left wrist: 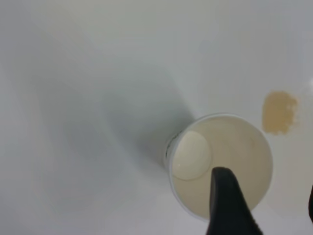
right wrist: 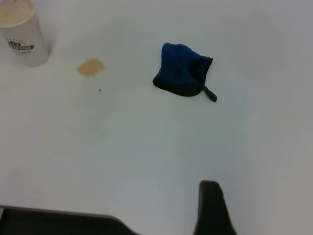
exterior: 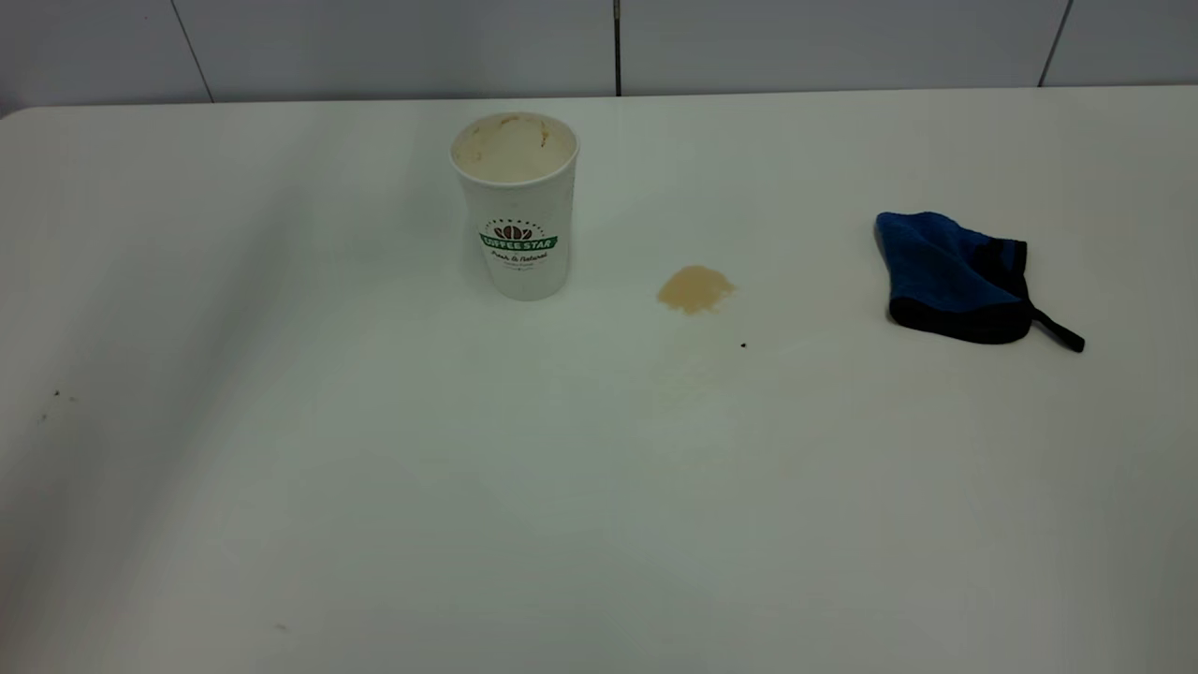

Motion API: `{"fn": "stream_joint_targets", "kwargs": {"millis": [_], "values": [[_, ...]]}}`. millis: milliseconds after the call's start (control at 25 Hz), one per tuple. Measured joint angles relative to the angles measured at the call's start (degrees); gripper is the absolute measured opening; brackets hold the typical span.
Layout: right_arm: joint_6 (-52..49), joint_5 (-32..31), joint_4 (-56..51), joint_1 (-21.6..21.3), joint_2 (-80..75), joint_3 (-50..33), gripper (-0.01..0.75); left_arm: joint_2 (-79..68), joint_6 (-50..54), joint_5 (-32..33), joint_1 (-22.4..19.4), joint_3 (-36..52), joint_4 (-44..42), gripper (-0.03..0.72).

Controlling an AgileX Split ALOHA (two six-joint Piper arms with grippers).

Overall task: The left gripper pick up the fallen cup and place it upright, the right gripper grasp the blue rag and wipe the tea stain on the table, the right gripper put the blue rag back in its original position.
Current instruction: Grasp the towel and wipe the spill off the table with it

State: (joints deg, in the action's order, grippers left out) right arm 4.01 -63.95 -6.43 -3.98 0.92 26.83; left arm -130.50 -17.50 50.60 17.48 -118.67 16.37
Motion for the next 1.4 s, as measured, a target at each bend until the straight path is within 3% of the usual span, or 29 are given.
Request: {"fn": "stream_joint_targets", "kwargs": {"millis": [360,760,1000,1400], "values": [[0.0,0.0,0.0,0.0,0.0,0.0,0.545,16.72,4.97,15.72,0.0,0.0,-0.31,0.435],[0.0,0.0,-0.02,0.0,0.0,0.0,0.545,32.05,10.43,16.31,0.0,3.22,-0.5,0.435],[0.0,0.0,-0.02,0.0,0.0,0.0,0.545,45.38,11.12,16.31,0.0,15.13,-0.45,0.435],[0.0,0.0,-0.02,0.0,0.0,0.0,0.545,71.43,11.57,16.31,0.0,45.2,-5.07,0.435]]}}
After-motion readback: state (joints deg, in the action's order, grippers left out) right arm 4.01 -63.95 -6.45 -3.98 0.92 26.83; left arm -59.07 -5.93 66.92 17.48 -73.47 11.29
